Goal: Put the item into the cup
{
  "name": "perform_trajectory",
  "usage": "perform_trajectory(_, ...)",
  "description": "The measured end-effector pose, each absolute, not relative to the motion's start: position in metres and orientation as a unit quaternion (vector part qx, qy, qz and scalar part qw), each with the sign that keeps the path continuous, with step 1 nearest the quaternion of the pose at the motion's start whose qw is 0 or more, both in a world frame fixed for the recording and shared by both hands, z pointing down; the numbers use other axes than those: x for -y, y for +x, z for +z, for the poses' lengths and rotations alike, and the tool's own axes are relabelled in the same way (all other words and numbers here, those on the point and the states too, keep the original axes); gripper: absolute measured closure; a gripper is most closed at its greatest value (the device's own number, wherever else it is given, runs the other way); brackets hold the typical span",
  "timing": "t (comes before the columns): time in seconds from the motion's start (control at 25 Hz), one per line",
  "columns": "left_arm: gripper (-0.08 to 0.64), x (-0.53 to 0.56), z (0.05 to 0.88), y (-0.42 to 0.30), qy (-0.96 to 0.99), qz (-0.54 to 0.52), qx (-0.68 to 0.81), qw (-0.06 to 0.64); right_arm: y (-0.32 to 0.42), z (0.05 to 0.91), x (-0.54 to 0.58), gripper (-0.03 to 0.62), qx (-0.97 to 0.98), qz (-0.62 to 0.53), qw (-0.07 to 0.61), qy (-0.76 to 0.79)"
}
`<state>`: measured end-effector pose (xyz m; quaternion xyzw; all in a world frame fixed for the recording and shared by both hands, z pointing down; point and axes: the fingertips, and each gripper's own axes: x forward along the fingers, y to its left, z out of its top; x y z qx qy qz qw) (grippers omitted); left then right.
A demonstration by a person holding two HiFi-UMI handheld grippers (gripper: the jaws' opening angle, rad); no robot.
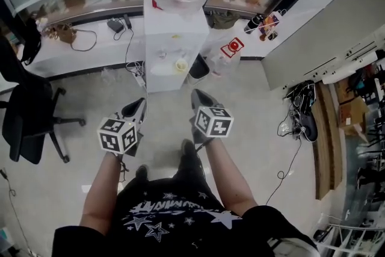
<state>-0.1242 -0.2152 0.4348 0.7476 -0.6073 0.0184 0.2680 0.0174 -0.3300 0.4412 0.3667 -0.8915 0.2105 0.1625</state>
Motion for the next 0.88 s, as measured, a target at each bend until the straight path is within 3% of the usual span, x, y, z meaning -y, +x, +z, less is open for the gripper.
perform_trajectory(0.36,0.555,0.150,0.437,-0.150,0.791,0.081,0.564,0.222,0.017,0.442,0.245,0.592,0.860,0.234,0.140,0.432)
perform_trajectory(0.88,0.555,0.138,0.449,-0.124,0.821,0.062,0.511,0.247,0.080,0.450,0.190,0.592,0.817,0.244,0.151,0.501)
